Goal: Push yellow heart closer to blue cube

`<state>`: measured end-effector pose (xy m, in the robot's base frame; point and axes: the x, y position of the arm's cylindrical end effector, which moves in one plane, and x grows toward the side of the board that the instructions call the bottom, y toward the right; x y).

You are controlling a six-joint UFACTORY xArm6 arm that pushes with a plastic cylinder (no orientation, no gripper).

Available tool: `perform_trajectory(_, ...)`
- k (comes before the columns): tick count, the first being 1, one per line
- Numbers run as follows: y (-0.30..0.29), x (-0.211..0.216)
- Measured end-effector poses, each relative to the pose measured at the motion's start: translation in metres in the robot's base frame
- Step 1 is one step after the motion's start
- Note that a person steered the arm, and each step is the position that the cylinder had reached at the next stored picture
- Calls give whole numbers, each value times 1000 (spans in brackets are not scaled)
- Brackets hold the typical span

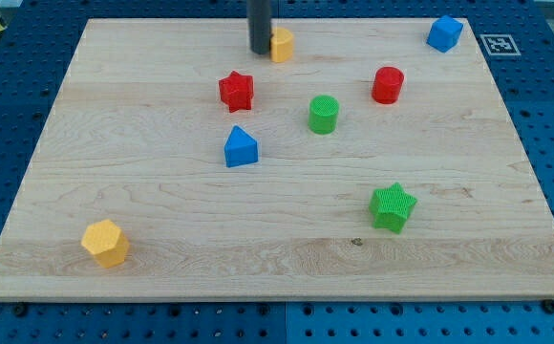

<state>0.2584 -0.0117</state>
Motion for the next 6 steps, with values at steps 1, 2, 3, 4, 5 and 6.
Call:
perform_trajectory(1,41,0)
perform_trajectory(2,88,0)
perform_trajectory(3,128,0)
perform_trajectory(4,164,0)
perform_trajectory(5,194,0)
perform_trajectory(6,221,1)
